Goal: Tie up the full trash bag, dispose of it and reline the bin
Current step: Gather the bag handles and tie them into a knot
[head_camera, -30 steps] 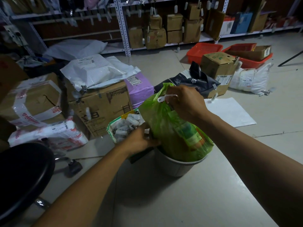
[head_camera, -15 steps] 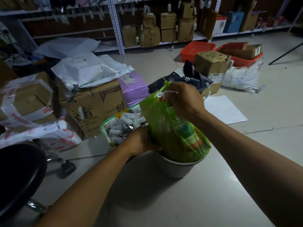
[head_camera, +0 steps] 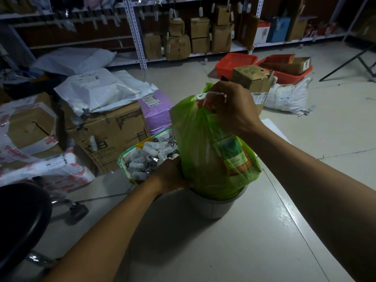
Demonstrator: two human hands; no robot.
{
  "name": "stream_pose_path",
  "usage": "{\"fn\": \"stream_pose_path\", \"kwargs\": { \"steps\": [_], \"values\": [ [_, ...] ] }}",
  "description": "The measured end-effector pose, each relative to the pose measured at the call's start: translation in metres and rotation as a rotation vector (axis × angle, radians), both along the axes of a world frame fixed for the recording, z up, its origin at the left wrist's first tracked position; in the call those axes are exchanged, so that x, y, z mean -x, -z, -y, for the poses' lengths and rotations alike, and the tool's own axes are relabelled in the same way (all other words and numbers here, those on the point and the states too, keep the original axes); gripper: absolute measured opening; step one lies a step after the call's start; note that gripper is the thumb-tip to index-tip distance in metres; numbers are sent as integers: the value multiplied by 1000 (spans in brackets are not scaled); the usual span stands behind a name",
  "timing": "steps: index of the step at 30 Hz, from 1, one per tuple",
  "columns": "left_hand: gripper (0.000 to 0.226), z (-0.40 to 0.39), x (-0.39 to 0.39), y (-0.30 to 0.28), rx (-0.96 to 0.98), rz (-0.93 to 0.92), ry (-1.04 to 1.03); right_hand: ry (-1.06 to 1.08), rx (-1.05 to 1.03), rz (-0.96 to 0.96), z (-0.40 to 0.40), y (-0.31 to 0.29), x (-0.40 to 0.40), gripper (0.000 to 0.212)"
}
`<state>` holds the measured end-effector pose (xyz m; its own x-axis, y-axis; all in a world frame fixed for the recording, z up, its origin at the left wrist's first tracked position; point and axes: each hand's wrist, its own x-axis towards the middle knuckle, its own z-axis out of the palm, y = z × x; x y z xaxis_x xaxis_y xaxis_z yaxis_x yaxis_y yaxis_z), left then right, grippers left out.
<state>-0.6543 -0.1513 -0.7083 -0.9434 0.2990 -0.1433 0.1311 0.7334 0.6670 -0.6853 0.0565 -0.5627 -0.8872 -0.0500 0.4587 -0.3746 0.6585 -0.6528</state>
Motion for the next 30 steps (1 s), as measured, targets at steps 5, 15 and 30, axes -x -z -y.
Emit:
{"fn": "stream_pose_path", "kwargs": {
  "steps": [5,15,30],
  "values": [
    [75,2,-5,-10,2,46,-29,2,-34,-65,-2,-21,-9,17],
    [50,9,5,-57,177,-21,37,5,-43,-123,-16,-46,-13,13],
    [48,-7,20,-151,286,-418,15,126,-118,-85,-30,-89,-5,16]
  ]
}}
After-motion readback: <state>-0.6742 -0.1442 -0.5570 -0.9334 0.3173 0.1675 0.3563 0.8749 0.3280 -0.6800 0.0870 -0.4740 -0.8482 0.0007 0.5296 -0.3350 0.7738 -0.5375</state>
